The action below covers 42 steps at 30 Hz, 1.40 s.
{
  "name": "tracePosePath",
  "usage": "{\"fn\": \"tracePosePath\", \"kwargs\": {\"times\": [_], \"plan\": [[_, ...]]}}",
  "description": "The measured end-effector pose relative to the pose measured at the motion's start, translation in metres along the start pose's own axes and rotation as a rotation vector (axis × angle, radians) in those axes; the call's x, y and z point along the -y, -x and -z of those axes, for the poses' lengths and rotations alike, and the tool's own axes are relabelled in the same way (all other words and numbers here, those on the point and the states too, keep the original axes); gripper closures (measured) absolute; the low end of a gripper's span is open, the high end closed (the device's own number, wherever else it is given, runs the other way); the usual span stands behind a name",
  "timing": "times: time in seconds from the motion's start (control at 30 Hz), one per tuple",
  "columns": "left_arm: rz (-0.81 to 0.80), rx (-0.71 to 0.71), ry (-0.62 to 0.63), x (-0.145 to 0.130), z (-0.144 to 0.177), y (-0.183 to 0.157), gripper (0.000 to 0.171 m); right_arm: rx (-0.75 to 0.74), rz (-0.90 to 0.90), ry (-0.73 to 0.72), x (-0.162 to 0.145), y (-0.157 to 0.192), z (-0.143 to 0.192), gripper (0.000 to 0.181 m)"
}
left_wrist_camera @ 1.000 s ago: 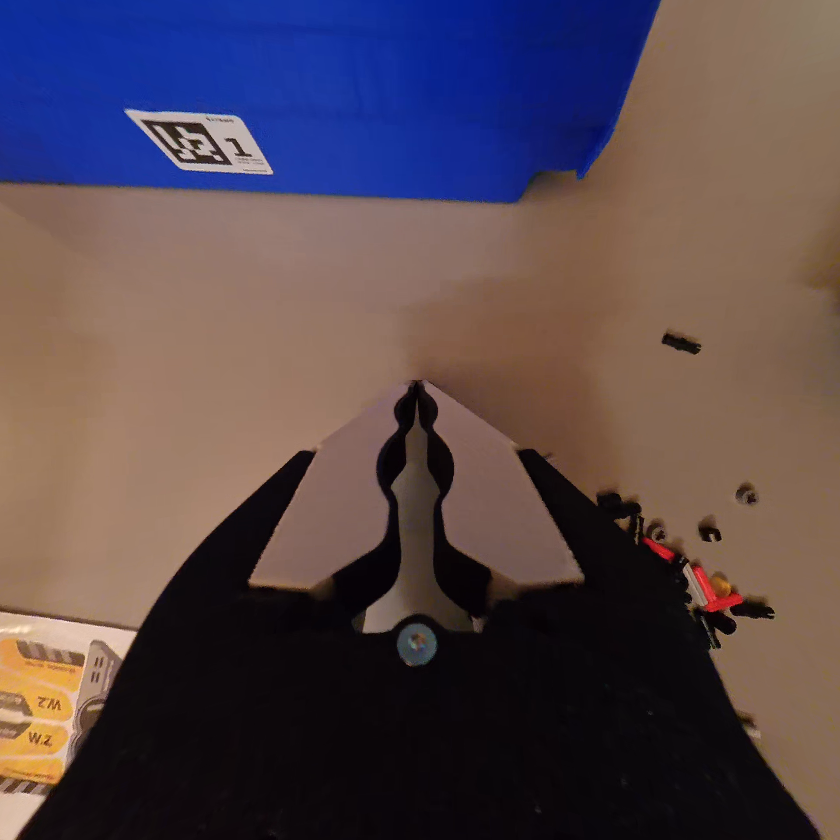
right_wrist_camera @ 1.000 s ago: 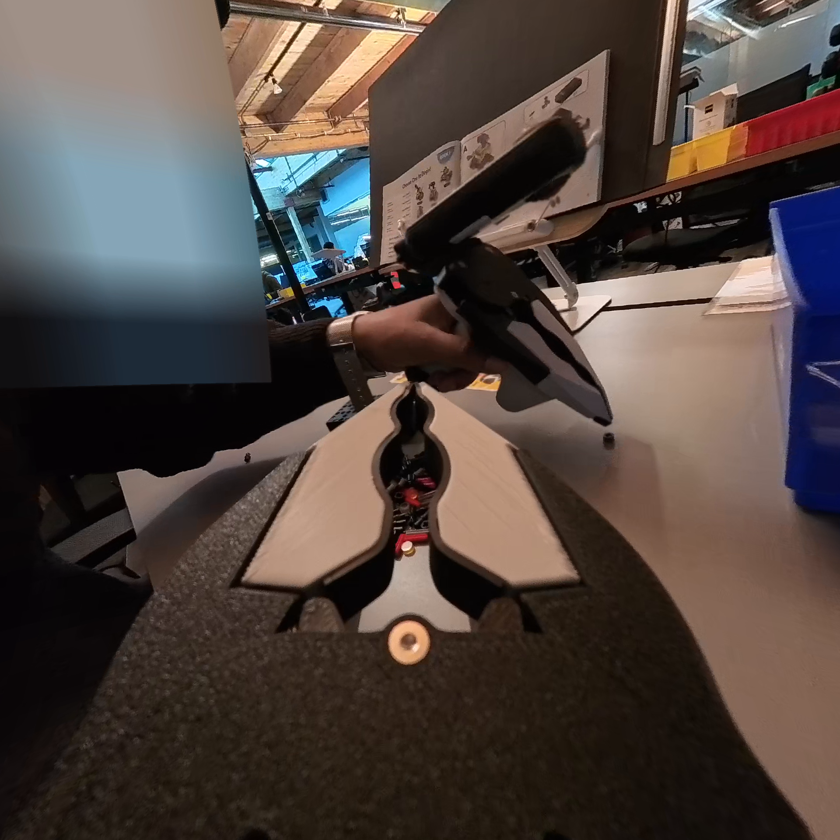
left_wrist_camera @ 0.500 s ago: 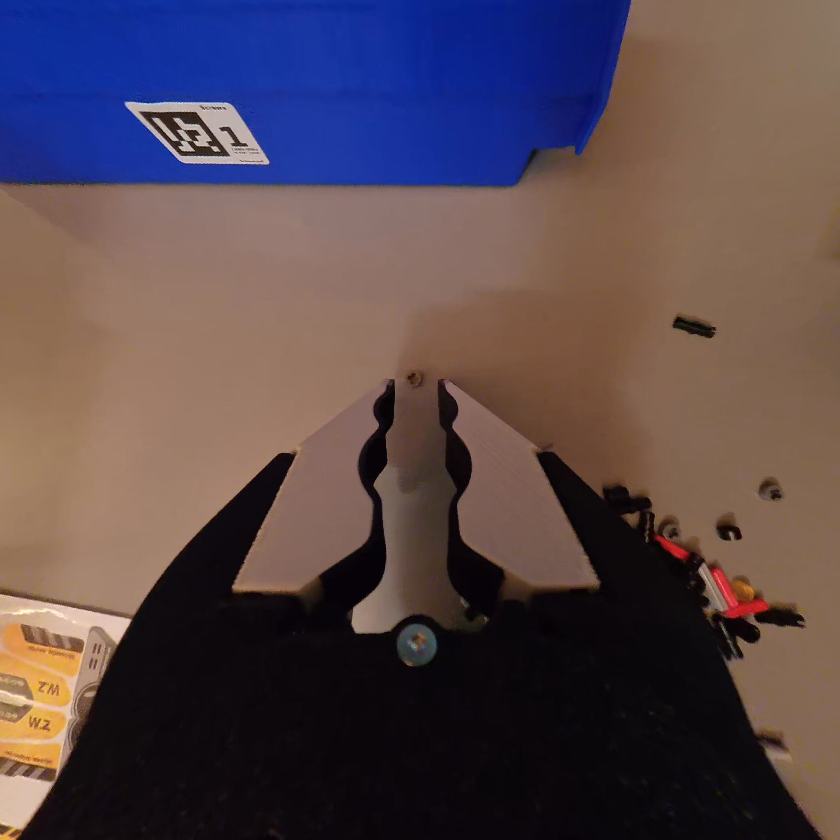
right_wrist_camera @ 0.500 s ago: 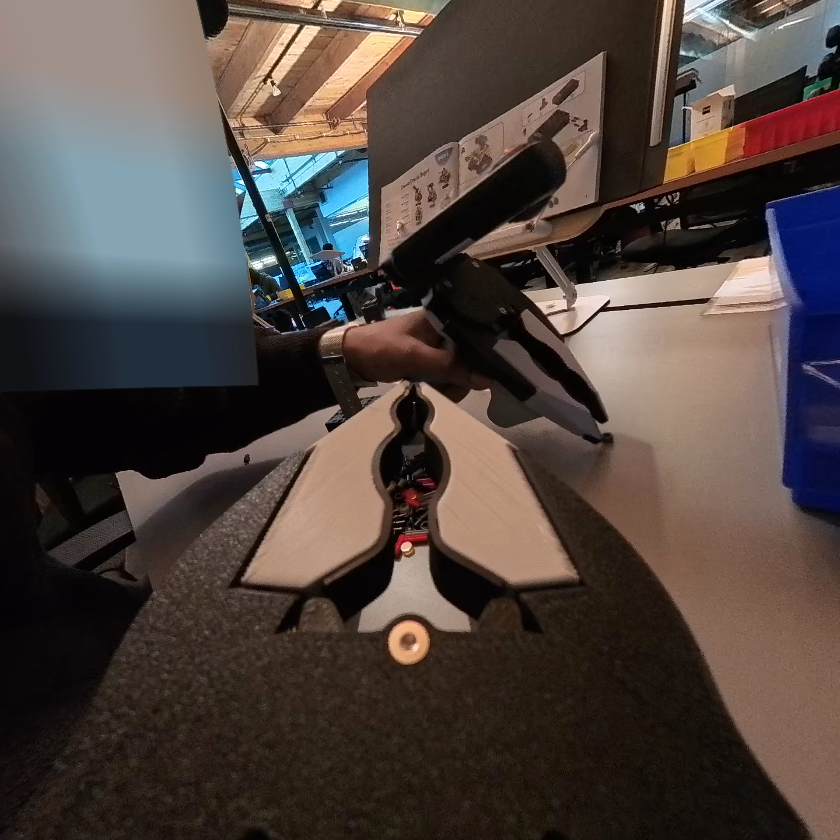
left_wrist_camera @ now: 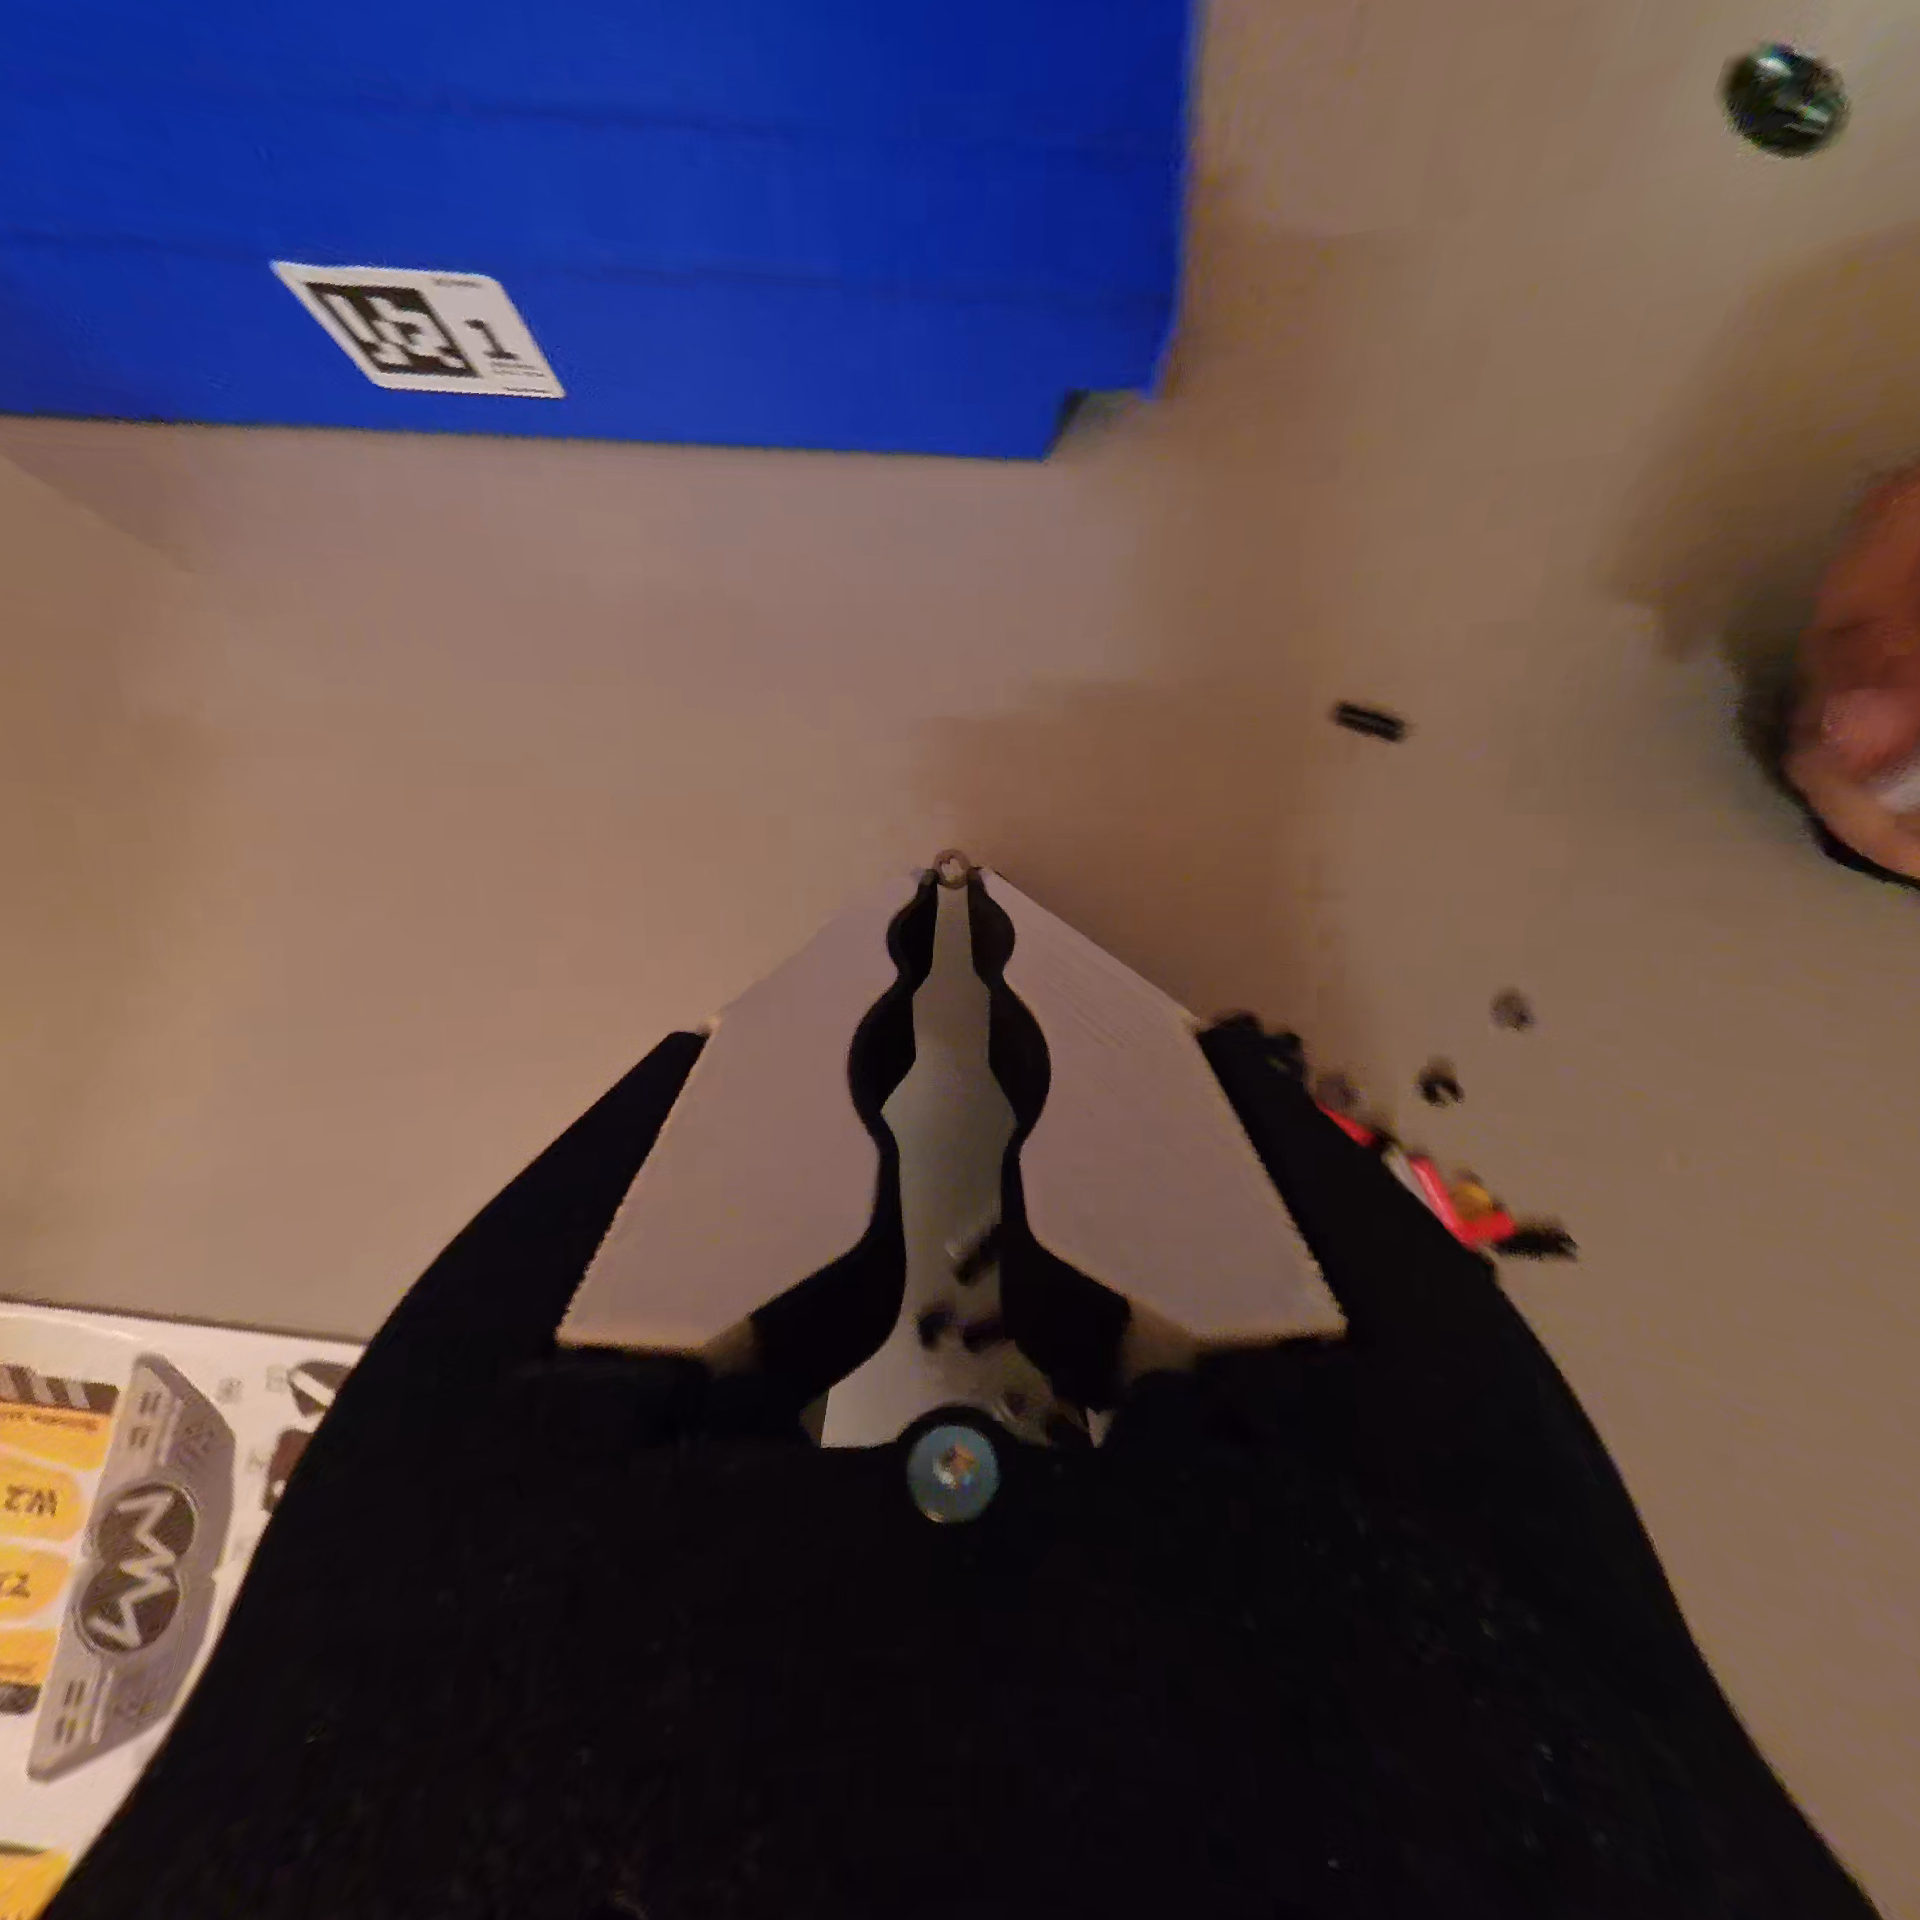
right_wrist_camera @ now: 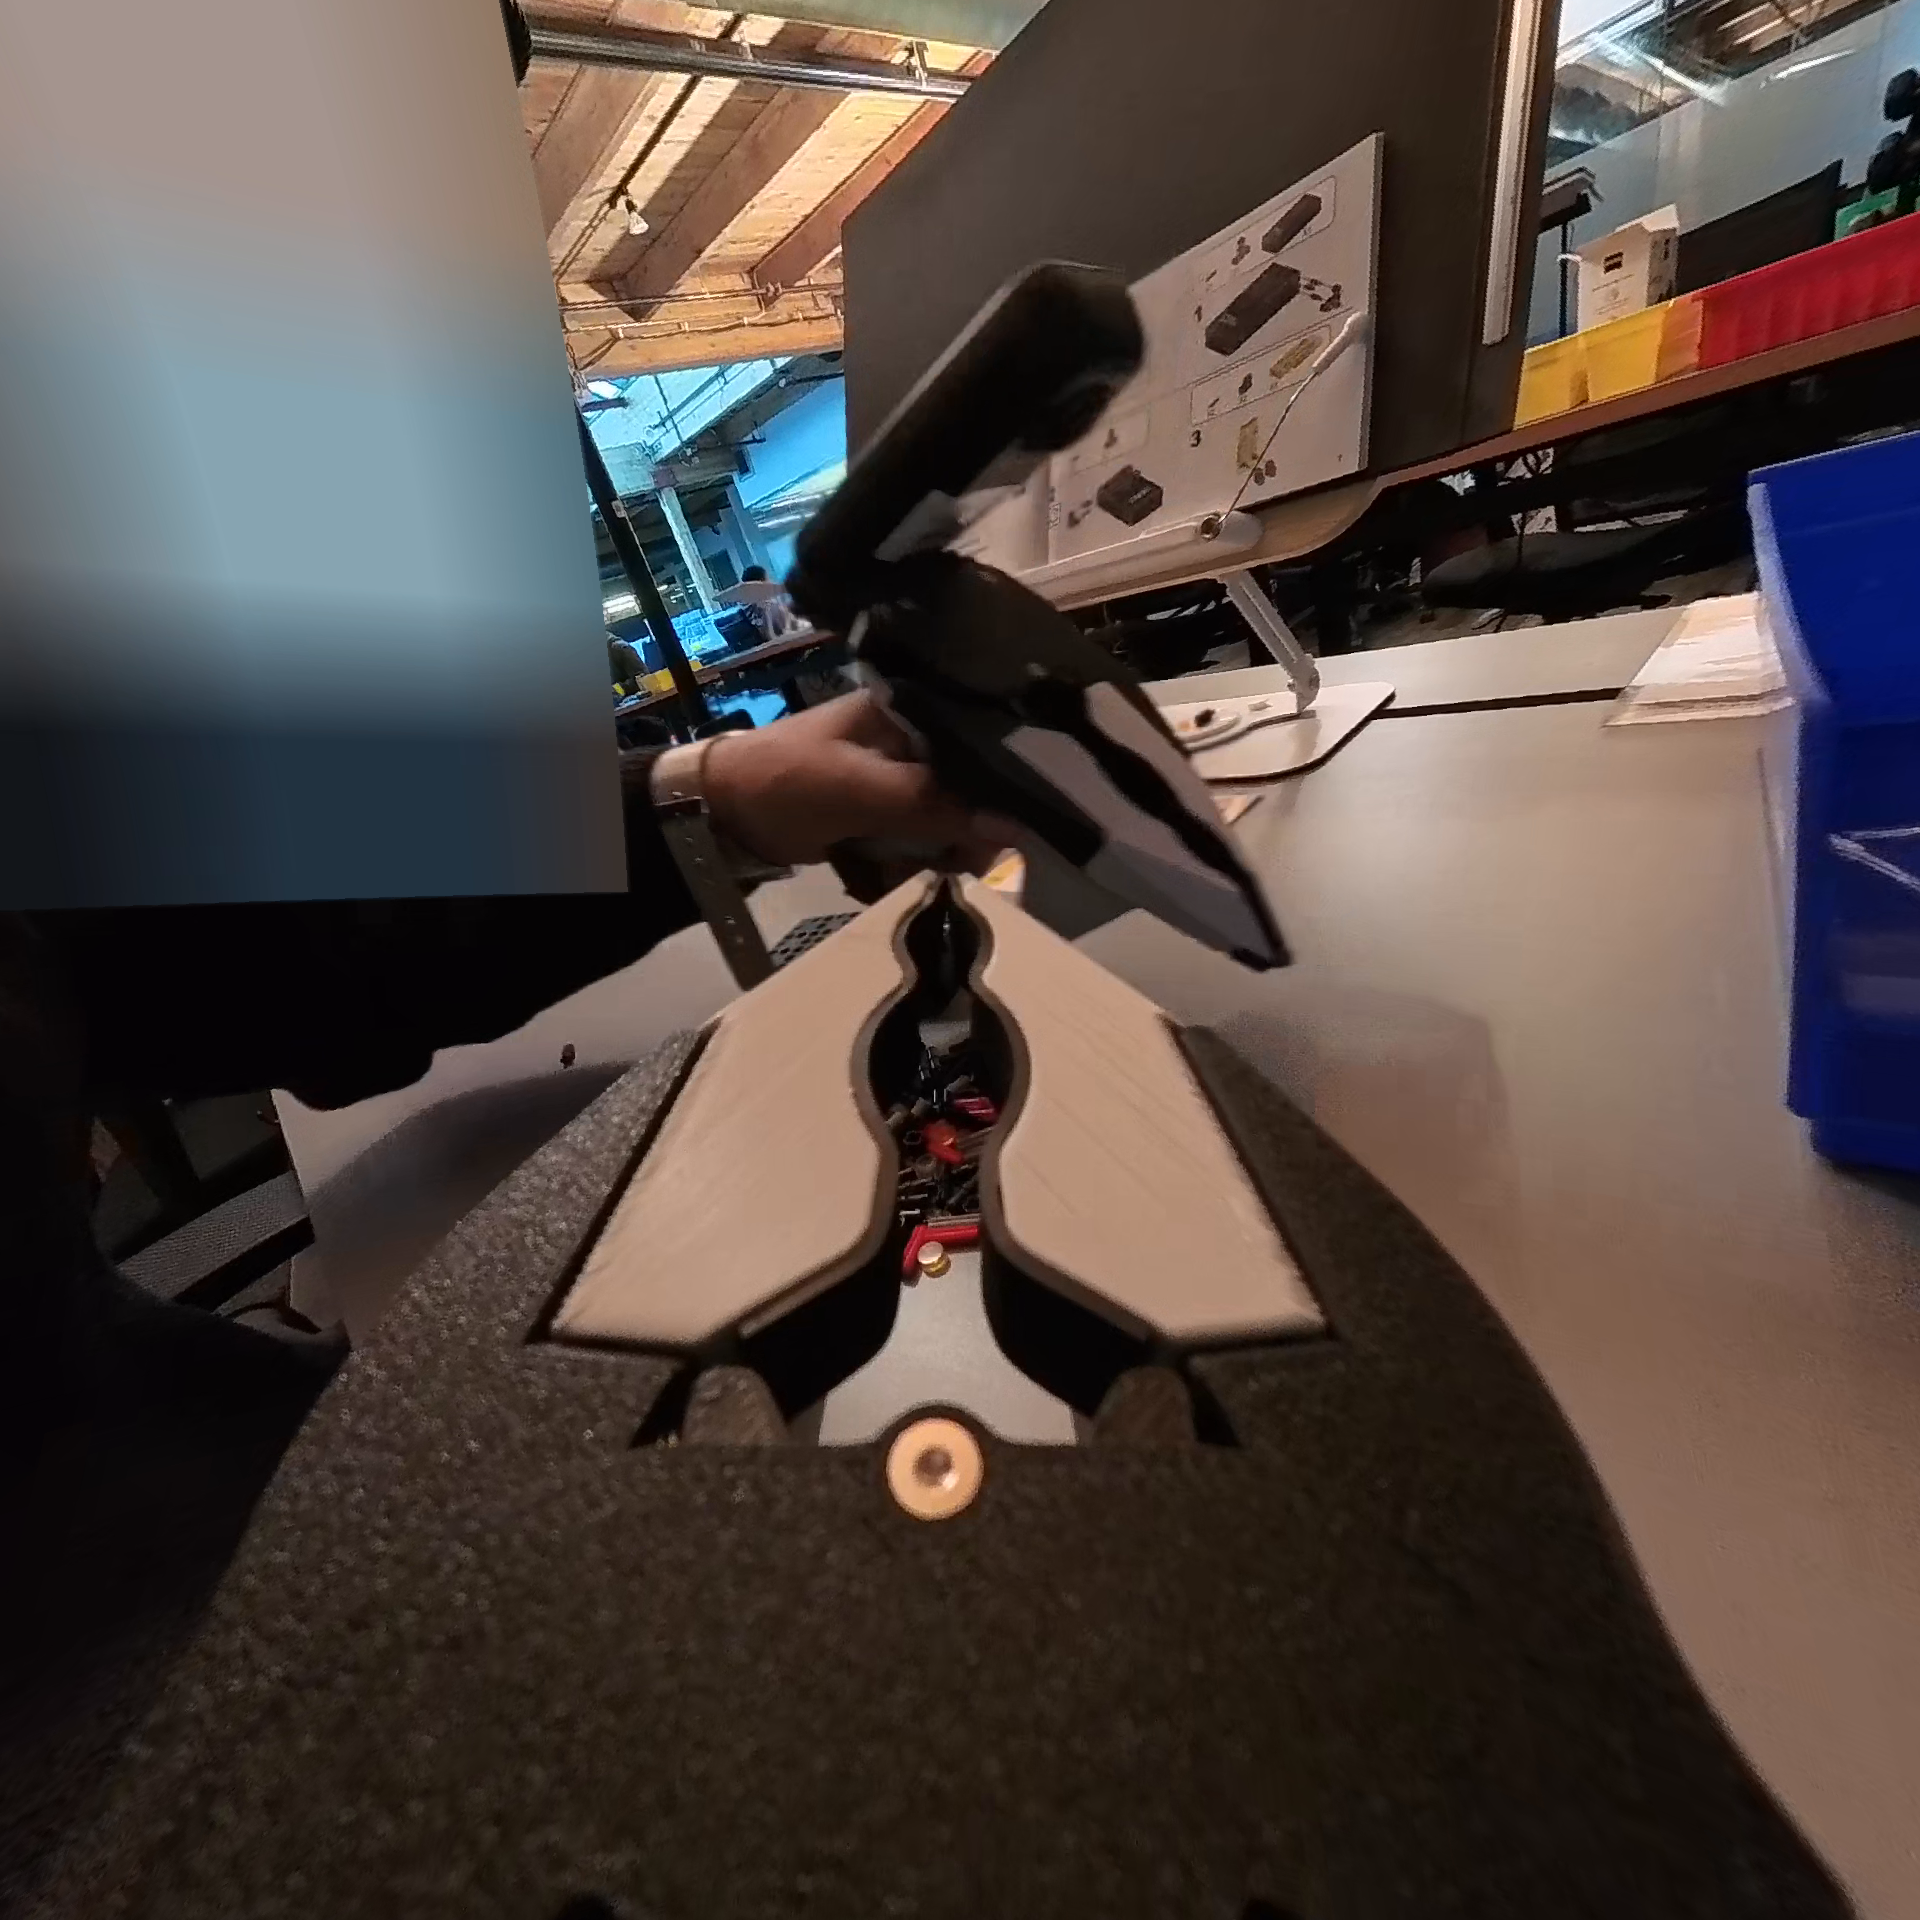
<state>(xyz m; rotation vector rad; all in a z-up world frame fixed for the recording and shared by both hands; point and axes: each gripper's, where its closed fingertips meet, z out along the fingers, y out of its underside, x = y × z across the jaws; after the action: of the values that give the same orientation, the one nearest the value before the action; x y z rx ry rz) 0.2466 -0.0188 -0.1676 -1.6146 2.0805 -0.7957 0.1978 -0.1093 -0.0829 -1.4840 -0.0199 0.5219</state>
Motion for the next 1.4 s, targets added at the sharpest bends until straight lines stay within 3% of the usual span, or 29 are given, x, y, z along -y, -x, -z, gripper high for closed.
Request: {"fn": "tracePosePath", "kwargs": {"times": [0.13,0.3,0.53,0.73,0.97,1.2,1.4], "plan": [[-0.077,-0.094,0.043,-0.023,0.028,-0.040,0.167,0.000,-0.001,0.000,0.000,0.000,0.000,0.181],[-0.142,-0.106,0.188,-0.066,0.040,-0.057,0.167,-0.001,-0.003,0.003,0.000,0.000,0.000,0.181],[-0.102,-0.013,0.112,-0.060,0.046,-0.052,0.164,-0.008,-0.020,0.018,-0.003,-0.003,-0.001,0.181],[-0.060,0.026,0.065,-0.061,0.061,-0.062,0.161,0.039,-0.128,0.270,-0.036,0.002,0.012,0.180],[0.054,-0.063,0.018,-0.082,0.075,-0.102,0.161,-0.189,0.280,0.690,-0.092,-0.019,0.034,0.164],[0.102,-0.093,-0.041,-0.095,0.080,-0.130,0.156,-0.201,0.311,0.767,-0.105,-0.019,0.030,0.165],[0.075,-0.021,0.017,-0.112,0.072,-0.126,0.147,-0.196,0.323,0.807,-0.112,-0.019,0.026,0.174]]}}
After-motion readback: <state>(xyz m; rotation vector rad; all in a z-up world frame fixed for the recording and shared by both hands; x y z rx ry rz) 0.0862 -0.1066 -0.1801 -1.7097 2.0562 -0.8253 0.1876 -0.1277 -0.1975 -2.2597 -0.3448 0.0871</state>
